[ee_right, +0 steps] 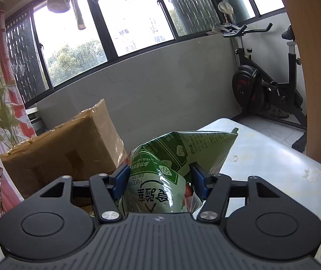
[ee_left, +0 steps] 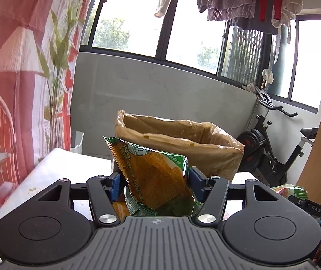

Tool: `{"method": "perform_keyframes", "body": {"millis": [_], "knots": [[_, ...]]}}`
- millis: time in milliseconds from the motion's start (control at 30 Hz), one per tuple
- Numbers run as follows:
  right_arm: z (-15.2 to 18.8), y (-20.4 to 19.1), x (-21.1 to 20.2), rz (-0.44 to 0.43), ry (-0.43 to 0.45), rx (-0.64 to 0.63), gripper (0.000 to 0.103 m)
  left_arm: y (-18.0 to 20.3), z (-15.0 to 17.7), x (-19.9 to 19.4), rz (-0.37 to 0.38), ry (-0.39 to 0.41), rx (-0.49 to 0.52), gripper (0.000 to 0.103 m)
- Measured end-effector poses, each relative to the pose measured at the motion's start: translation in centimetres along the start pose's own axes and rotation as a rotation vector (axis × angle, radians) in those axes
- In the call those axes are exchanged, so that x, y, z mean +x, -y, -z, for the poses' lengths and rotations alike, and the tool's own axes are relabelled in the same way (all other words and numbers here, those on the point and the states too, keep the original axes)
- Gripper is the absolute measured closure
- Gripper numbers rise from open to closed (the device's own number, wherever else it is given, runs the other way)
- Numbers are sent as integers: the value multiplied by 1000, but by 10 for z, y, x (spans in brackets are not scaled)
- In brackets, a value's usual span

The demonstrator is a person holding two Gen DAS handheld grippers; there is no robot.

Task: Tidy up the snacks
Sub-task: 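Carry both bags over the box and drop them inside, opening both tools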

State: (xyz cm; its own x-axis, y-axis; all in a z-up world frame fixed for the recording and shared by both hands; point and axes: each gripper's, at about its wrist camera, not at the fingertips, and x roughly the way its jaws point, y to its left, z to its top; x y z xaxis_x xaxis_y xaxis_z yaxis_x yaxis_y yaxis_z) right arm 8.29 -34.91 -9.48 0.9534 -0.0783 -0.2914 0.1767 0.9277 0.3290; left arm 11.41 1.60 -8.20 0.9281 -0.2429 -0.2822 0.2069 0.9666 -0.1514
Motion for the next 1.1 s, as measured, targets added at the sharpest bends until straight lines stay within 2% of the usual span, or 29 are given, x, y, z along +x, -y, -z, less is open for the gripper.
{"method": "perform_keyframes", "body": {"millis": [200, 367, 667, 867, 967, 1100], "knots": [[-27, -19, 5, -63, 101, -78, 41, -6, -20, 2, -24, 55, 14, 40], [-48, -34, 20, -116, 139, -127, 41, -10, -33, 9, -34, 80, 8, 40], [-78, -70, 64, -189, 177, -200, 41, -14, -56, 39, -35, 69, 9, 40], [-105, -106, 98, -270, 205, -307, 41, -14, -83, 58, -19, 94, 27, 40], [-111, -125, 121, -298, 195, -389, 41, -13, -94, 72, -9, 96, 31, 40], [-111, -153, 161, -325, 105, -508, 41, -10, -104, 97, 3, 67, 48, 40]]}}
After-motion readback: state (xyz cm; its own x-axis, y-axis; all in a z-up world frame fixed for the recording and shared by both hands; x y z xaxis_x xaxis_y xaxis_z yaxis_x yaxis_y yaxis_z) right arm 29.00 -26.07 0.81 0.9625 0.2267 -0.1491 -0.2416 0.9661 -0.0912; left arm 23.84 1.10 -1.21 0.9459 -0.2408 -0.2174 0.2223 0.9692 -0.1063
